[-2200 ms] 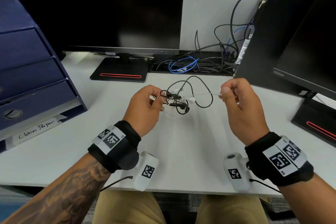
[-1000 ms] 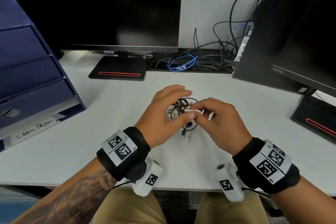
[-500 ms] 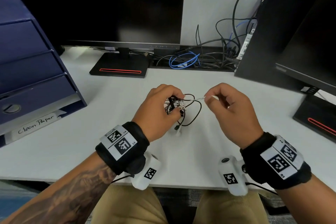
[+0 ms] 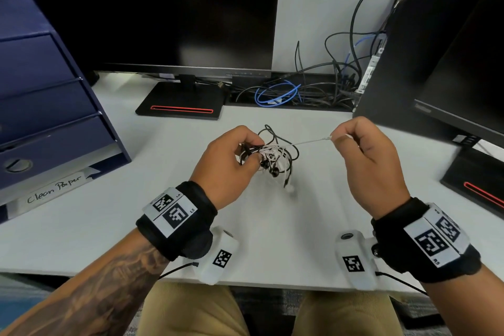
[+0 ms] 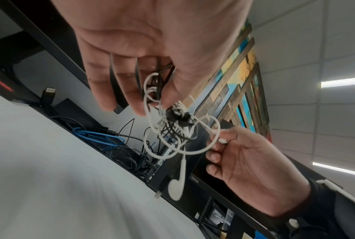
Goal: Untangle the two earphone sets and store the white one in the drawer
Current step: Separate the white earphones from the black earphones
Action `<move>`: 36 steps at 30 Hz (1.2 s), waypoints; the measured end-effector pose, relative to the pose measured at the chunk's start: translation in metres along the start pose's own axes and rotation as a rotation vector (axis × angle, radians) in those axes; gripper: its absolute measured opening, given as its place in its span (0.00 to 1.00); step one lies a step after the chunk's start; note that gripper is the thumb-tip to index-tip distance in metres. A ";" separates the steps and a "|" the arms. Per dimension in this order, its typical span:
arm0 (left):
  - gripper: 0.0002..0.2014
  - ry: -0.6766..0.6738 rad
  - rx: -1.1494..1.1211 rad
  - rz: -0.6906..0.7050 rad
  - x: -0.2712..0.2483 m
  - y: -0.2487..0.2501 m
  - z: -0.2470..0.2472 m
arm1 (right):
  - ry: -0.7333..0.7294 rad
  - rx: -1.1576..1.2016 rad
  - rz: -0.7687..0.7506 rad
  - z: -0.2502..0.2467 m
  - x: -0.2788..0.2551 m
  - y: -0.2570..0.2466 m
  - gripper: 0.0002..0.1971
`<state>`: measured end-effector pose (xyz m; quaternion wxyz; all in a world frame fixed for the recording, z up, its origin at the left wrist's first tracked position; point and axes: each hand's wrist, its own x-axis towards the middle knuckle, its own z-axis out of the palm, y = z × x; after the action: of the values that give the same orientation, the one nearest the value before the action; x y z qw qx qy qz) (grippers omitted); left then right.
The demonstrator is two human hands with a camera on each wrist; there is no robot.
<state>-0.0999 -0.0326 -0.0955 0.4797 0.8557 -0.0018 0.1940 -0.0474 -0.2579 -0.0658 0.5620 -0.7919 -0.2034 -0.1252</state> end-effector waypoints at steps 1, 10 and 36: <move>0.09 -0.012 -0.043 -0.011 0.000 0.001 0.000 | -0.021 -0.015 0.021 -0.001 0.001 0.003 0.10; 0.07 -0.064 -0.194 -0.032 -0.003 0.009 0.007 | 0.006 -0.078 -0.227 0.011 -0.012 0.001 0.07; 0.06 -0.118 -0.351 -0.054 -0.003 0.016 0.006 | -0.359 0.095 -0.121 0.020 -0.020 0.008 0.18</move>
<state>-0.1031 -0.0471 -0.0861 0.6257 0.7686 -0.0407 0.1271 -0.0622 -0.2448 -0.0884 0.5450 -0.7605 -0.3531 -0.0057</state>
